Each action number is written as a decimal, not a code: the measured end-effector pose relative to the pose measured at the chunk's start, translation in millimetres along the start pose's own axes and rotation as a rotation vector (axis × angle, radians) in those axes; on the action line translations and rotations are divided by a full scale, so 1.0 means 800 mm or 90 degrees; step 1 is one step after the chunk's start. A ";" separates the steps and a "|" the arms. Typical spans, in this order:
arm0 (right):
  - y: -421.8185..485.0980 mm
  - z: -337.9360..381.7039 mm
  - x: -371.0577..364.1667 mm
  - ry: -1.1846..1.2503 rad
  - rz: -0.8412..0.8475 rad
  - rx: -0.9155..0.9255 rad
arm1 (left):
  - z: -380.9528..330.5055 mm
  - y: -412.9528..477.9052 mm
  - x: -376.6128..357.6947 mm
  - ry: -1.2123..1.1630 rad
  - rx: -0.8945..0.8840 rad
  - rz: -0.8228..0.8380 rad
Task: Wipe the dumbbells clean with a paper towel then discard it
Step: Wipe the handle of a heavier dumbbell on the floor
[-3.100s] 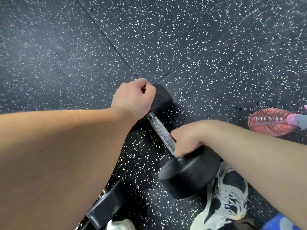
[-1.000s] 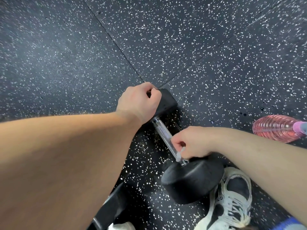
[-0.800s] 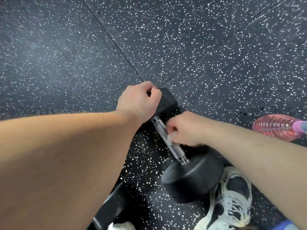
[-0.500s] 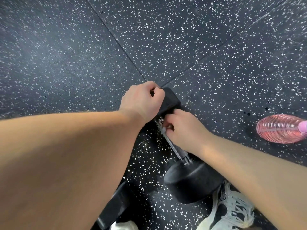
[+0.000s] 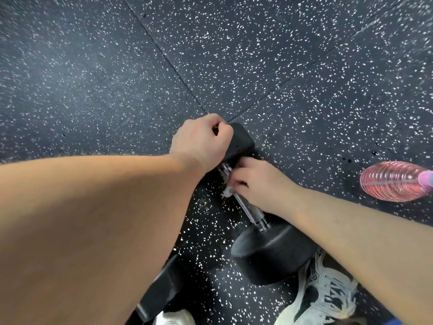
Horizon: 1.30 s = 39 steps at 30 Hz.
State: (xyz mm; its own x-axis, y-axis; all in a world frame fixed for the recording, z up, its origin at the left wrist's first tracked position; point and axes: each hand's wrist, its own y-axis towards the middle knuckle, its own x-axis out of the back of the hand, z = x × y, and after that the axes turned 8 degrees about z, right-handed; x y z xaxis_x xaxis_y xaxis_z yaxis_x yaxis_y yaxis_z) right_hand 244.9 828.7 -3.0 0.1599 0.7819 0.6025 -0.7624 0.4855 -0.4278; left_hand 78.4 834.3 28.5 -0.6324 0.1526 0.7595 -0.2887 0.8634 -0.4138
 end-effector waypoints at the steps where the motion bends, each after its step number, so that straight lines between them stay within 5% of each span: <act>1: -0.005 -0.003 0.003 -0.007 0.032 0.012 | 0.000 0.000 0.000 0.000 0.002 0.000; 13: -0.031 -0.026 0.037 -0.074 0.431 -0.065 | -0.001 -0.001 0.001 -0.011 0.008 0.014; 16: -0.030 -0.033 0.050 -0.031 0.364 -0.138 | 0.000 0.000 0.000 -0.011 0.012 0.012; 22: -0.007 -0.026 0.027 0.482 0.035 -0.273 | -0.001 0.000 0.001 -0.006 0.005 0.009; 26: 0.019 -0.008 0.006 0.483 -0.100 -0.324 | -0.003 0.000 0.001 0.002 0.002 0.005; 39: -0.013 -0.021 0.016 0.299 0.089 -0.296 | 0.003 -0.003 0.003 -0.004 -0.007 0.002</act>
State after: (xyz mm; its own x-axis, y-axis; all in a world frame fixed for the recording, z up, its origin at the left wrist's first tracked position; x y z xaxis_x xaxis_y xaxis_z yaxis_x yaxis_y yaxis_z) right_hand 265.6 840.2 -1.7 0.4144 0.8859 0.2085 -0.4629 0.4024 -0.7898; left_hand 76.1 831.6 30.3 -0.6382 0.1526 0.7546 -0.2780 0.8683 -0.4108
